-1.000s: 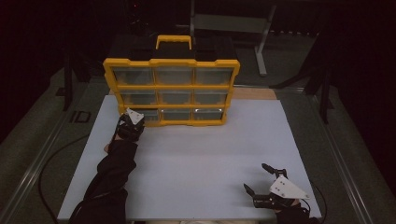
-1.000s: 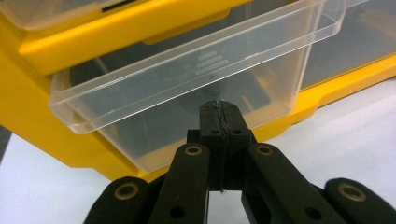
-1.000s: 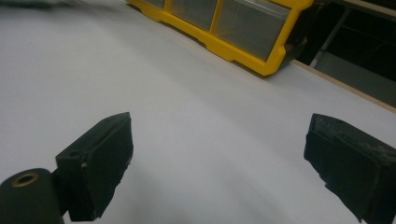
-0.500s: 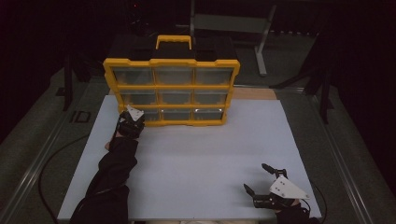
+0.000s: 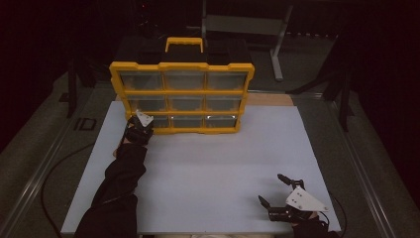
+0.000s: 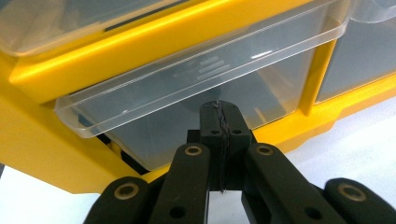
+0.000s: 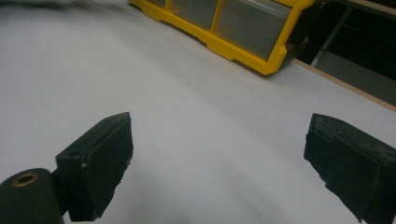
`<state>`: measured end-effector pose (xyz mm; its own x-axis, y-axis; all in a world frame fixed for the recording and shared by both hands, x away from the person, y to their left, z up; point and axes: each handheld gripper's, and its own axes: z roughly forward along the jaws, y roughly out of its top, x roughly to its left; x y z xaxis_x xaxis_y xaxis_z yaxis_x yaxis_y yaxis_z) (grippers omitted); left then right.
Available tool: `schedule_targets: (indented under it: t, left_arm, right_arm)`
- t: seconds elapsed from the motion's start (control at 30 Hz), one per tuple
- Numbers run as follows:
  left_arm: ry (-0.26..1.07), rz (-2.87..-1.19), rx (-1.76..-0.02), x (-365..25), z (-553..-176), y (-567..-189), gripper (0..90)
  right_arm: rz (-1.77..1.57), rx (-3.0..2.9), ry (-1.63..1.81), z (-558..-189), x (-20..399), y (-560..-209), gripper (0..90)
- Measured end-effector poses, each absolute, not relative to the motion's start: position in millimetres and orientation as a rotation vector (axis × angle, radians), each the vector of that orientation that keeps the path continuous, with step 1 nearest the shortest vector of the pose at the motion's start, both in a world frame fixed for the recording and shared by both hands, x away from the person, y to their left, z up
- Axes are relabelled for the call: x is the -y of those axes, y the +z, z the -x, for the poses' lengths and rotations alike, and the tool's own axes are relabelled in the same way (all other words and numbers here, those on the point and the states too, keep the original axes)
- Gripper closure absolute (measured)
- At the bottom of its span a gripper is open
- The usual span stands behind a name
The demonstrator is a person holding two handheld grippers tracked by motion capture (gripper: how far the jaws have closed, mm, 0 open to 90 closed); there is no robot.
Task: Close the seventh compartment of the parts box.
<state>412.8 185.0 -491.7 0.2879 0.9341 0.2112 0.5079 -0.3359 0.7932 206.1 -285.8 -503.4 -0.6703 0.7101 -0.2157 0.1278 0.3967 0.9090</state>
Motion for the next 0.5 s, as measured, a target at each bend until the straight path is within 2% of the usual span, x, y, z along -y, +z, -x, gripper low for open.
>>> schedule_targets:
  t: [0.5]
  left_arm:
    - [0.887,-1.97,-1.294,-187.6,-410.4,-488.9,89.9]
  right_arm:
    - [-0.711,-2.057,1.271,-206.1,286.4,-503.0,8.3]
